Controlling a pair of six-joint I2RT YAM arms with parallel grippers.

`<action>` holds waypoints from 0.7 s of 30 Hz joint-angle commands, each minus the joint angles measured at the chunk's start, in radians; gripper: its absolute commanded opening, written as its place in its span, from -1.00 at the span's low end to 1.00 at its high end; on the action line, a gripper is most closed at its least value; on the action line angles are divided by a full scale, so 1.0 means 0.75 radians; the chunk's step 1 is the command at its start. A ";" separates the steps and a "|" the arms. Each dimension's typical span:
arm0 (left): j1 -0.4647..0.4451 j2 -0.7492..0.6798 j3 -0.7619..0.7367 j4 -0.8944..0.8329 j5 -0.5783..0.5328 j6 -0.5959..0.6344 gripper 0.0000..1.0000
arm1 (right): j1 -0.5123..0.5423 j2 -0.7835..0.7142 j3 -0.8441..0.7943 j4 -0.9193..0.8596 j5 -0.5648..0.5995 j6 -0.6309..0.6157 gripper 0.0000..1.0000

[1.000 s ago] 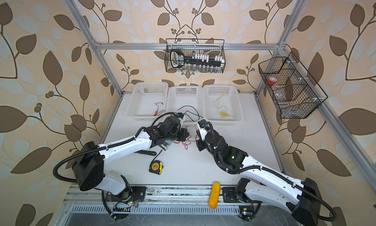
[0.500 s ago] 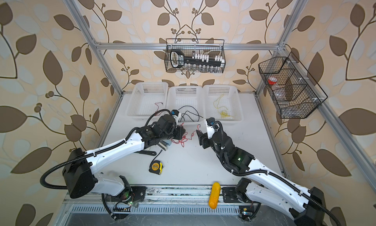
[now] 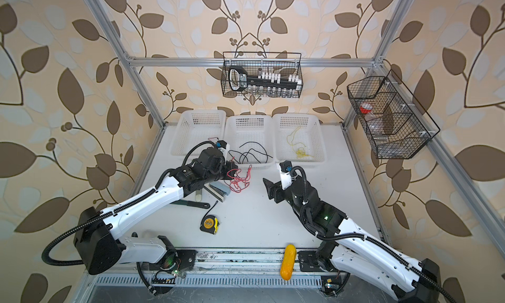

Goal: Untangle the cables
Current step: 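Carry the red wire to the basket nearest the left arm with left gripper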

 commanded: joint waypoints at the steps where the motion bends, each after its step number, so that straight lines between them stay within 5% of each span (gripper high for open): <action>1: 0.036 -0.063 -0.009 -0.029 -0.035 0.026 -1.00 | -0.005 -0.032 -0.029 0.061 -0.125 -0.044 0.67; 12: 0.348 -0.045 0.148 -0.191 -0.061 0.054 -1.00 | -0.004 0.035 -0.053 0.060 -0.072 -0.016 0.67; 21: 0.733 0.274 0.502 -0.331 -0.051 0.067 -1.00 | -0.004 0.117 -0.055 0.058 -0.070 0.011 0.68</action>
